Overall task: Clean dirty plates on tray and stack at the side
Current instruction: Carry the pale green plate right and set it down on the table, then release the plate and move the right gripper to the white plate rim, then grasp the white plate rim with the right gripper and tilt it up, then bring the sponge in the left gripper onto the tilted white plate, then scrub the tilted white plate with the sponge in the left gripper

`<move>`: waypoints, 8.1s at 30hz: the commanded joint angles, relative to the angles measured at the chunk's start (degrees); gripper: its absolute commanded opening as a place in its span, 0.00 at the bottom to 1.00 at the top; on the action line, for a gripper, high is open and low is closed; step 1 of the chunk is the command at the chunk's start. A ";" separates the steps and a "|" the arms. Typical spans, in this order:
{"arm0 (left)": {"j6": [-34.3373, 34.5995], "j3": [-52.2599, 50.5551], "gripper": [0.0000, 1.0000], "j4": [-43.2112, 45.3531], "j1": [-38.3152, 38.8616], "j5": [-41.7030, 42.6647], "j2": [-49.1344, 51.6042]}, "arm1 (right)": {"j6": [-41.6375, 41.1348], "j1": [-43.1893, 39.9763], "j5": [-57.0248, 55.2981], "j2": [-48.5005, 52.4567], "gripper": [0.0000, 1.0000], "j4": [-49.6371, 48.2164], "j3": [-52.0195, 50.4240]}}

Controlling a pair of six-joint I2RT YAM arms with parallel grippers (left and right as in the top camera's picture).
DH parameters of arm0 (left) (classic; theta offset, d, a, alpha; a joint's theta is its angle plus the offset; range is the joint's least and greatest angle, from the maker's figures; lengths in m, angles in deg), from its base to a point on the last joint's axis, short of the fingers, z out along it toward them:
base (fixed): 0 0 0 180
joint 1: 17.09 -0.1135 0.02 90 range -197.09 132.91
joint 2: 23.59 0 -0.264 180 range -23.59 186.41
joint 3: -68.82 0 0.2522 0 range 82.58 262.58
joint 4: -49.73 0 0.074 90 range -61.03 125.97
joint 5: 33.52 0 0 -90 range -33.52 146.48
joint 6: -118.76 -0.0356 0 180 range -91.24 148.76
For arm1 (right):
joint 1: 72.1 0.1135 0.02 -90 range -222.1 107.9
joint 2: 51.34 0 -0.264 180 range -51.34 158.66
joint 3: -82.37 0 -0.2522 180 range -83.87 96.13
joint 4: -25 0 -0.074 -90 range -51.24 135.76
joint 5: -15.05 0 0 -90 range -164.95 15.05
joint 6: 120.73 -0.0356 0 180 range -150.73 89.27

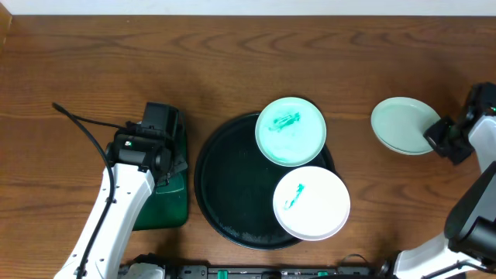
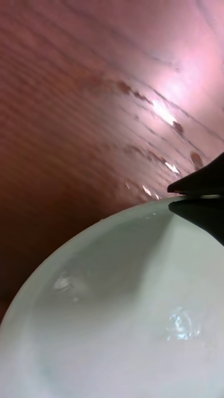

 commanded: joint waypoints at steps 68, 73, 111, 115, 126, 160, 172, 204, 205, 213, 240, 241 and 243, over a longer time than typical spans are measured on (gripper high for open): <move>-0.96 -0.17 0.07 -0.35 -0.33 -0.28 0.22 | -8.87 49.20 3.63 -9.94 0.86 12.72 -6.86; -0.96 -0.17 0.07 -0.37 -0.33 -0.28 0.22 | -18.93 48.78 -5.70 -9.99 0.88 21.16 -6.86; -0.96 -0.17 0.07 -0.33 -0.33 -0.28 0.22 | -29.44 57.07 3.06 -28.89 0.69 11.67 -30.03; -0.96 -0.17 0.07 -0.33 -0.33 -0.28 0.22 | -29.42 57.07 2.05 -28.96 0.46 8.87 -30.40; -0.96 -0.17 0.07 -0.33 -0.33 -0.28 0.22 | -27.32 57.09 0.66 -28.96 0.01 7.96 -30.40; -16.44 -0.17 0.07 2.29 -0.31 28.48 0.22 | -16.94 67.54 4.37 -17.90 0.01 -14.78 -30.38; -22.88 -0.94 0.07 4.17 5.44 38.88 0.33 | -16.92 67.54 9.25 -15.32 0.01 -18.86 -30.38; -14.91 -3.63 0.07 30.08 16.94 58.53 34.25 | -18.95 67.56 10.40 -15.32 0.01 -17.11 -30.38; -13.99 -3.63 0.07 29.62 16.94 54.73 34.36 | -19.08 67.56 10.38 -15.32 0.01 -17.07 -30.38; -5.49 -3.61 0.07 19.47 15.26 13.18 34.36 | -19.10 67.36 10.19 -15.34 0.01 -15.63 -30.38; -2.95 -3.61 0.07 7.17 14.21 -1.07 34.36 | -19.96 66.90 9.27 -15.34 0.01 -14.60 -30.38; -7.80 -3.61 0.07 8.52 14.21 5.38 34.36 | -19.96 66.88 9.25 -15.34 0.01 -14.56 -30.38; -12.26 -3.61 0.07 9.66 14.21 14.43 34.36 | -19.96 66.88 9.27 -15.34 0.01 -14.51 -30.38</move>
